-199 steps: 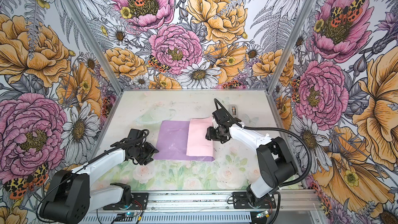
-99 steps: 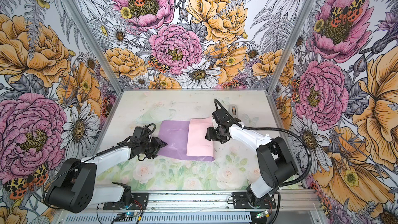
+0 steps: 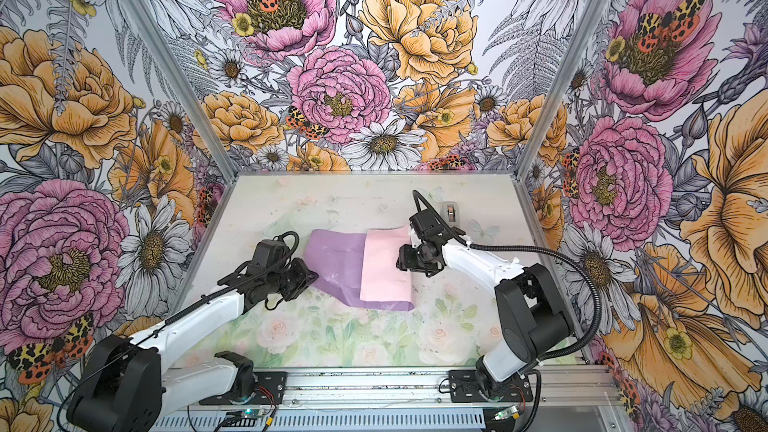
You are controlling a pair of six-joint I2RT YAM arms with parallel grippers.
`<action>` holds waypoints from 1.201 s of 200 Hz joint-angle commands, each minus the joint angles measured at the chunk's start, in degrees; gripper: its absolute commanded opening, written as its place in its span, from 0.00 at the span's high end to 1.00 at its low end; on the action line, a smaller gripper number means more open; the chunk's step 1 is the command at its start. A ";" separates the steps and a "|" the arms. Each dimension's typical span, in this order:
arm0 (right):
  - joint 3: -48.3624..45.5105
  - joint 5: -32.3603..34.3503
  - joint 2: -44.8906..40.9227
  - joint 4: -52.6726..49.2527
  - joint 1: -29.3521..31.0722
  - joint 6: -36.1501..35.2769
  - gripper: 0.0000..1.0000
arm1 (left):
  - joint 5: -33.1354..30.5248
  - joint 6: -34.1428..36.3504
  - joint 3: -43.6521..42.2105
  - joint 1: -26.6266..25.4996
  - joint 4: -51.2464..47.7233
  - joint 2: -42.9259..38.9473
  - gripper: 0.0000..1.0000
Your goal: Wrap the gift box in paper
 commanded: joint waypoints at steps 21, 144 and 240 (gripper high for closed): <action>0.81 0.21 0.97 -0.32 0.53 0.12 0.45 | -4.21 8.66 6.69 -6.45 -2.29 2.84 1.00; 0.37 -0.31 0.76 -0.15 0.46 1.32 0.45 | -0.38 31.09 18.12 -20.97 -3.60 8.40 1.00; 0.04 -3.24 -4.29 3.61 -0.69 2.70 0.40 | 1.89 35.67 28.13 -25.29 -10.67 21.75 1.00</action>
